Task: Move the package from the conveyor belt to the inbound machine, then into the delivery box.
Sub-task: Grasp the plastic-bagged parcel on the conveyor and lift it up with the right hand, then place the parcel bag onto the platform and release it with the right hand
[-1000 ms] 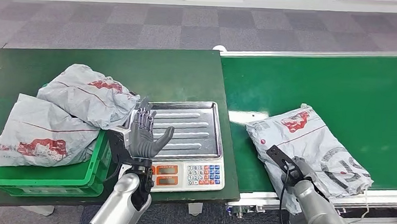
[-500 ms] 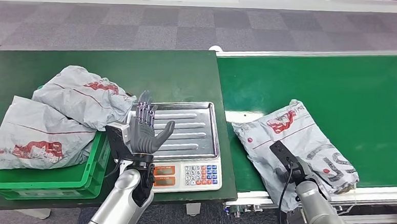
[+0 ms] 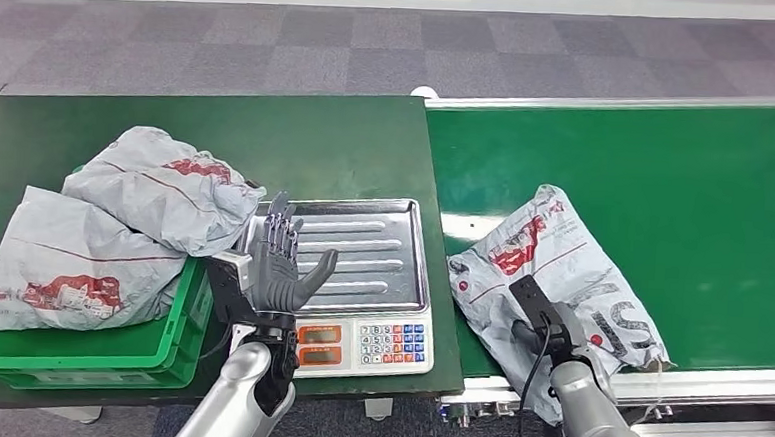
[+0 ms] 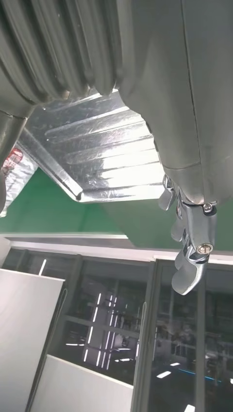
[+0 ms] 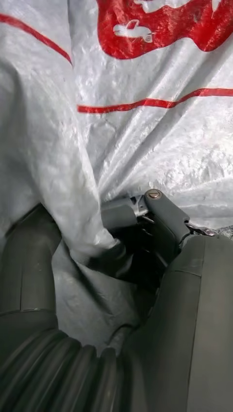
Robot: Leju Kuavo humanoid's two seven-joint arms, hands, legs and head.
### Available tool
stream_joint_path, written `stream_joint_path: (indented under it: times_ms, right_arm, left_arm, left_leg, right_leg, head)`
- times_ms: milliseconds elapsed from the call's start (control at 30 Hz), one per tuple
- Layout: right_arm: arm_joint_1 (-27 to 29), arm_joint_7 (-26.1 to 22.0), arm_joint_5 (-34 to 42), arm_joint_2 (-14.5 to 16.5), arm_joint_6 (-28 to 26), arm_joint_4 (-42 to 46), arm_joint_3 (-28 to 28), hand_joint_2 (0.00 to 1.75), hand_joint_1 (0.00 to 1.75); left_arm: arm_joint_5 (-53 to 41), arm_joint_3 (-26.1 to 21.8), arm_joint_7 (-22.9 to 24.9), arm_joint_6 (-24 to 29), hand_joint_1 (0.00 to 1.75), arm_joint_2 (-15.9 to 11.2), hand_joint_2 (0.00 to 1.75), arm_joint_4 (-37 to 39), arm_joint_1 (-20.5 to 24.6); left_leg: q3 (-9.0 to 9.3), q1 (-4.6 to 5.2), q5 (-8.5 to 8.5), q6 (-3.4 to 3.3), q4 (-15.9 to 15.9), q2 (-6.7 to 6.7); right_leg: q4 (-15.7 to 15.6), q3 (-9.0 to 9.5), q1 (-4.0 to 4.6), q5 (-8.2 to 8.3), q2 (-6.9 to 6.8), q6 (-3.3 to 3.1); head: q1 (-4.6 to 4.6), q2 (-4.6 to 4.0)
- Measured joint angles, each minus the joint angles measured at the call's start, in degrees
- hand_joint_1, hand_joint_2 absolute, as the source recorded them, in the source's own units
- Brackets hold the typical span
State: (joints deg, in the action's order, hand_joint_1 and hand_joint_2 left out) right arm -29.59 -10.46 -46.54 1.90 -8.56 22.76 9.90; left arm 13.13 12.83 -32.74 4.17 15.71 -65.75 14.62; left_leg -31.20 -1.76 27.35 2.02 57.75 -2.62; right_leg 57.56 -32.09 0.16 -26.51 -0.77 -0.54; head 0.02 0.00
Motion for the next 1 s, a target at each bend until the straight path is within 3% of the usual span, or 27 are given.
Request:
stream_joint_path:
  times_ms: [167, 267, 733, 1000]
  right_arm:
    - [1.5, -1.9, 0.7, 0.9, -10.8, 3.5, -1.1, 1.75, 1.75]
    - [2.1, -3.0, 1.6, 1.1, -13.9, 6.4, -2.6, 1.75, 1.75]
    - [6.5, -3.5, 10.3, 0.5, -15.9, 29.6, -12.7, 1.75, 1.75]
    - [9.2, -2.2, 11.8, -0.4, -18.0, 39.6, -15.8, 1.75, 1.75]
  left_arm:
    - [-0.1, 0.0, -0.1, 0.1, 0.0, -0.1, 1.75, -0.1, -0.8]
    - [-0.3, 0.0, -0.2, 0.1, 0.0, -0.2, 1.75, 0.0, -0.9]
    - [-0.6, 0.0, -1.1, 0.5, 0.0, -0.8, 1.75, 1.5, -0.6]
    - [-0.6, 0.0, -1.3, 0.5, 0.0, -0.9, 1.75, 1.7, -0.7]
  left_leg:
    - [-0.63, 0.13, -0.23, 0.02, 0.0, 0.44]
    - [-0.86, 0.25, -0.29, -0.02, 0.0, 0.54]
    - [-1.22, 0.31, -0.33, 0.01, 0.0, 0.63]
    - [-1.26, 0.32, -0.33, 0.01, 0.0, 0.64]
  right_leg:
    - [0.1, -0.51, -0.01, 0.03, -0.36, -0.01]
    - [0.1, -0.77, -0.03, 0.05, -0.45, 0.0]
    - [0.2, -1.18, -0.06, 0.07, -0.54, 0.01]
    - [0.2, -1.2, -0.06, 0.06, -0.55, 0.01]
  head:
    - [0.0, 0.01]
    - [-0.01, 0.01]
    - [-0.02, 0.0]
    - [-0.01, 0.0]
